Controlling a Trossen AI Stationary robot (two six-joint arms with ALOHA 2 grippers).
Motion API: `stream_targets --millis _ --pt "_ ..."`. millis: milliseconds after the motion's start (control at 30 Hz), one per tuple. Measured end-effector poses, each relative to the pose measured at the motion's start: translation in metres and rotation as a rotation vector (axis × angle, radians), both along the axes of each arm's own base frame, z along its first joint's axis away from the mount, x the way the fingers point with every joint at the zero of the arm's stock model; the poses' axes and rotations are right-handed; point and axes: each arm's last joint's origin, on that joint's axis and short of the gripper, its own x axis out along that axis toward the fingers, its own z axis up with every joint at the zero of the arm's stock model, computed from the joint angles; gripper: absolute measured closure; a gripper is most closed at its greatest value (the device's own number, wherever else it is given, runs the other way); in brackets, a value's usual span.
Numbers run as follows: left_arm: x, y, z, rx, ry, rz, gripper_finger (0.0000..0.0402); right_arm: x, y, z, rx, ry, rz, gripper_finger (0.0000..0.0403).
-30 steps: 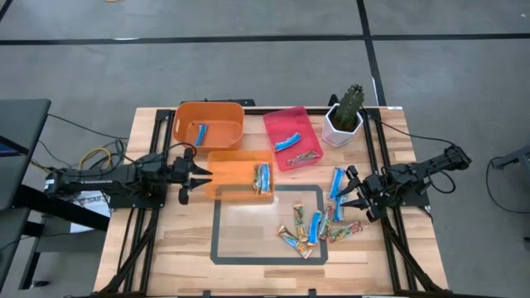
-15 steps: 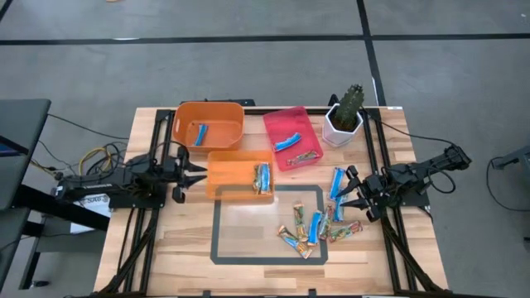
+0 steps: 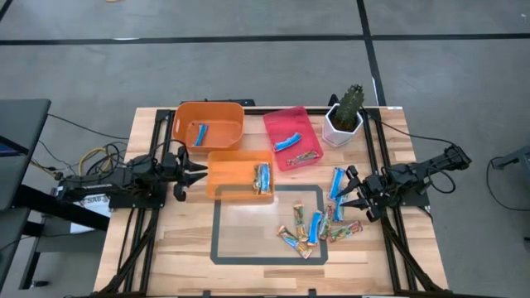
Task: Pick and place Granola Bars by type
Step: Put the red granola bar into the red bin
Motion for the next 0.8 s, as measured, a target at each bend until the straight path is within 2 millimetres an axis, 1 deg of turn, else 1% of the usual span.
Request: stream_targets --millis 667,700,733,800 --pt "0.000 0.000 0.000 0.017 0.017 0.002 0.0301 0.000 0.000 0.001 0.001 -0.016 -0.006 0.0268" --pt "0.000 0.000 0.000 0.015 0.016 0.002 0.0301 0.000 -0.001 0.003 0.023 -0.023 -0.006 0.0269" --pt "0.000 0.000 0.000 0.015 0.016 0.002 0.0301 0.000 -0.001 0.006 0.084 -0.035 -0.004 0.0269" --pt "0.000 0.000 0.000 0.021 0.017 0.002 0.0301 -0.001 -0.001 0.015 0.282 -0.060 0.010 0.0271"
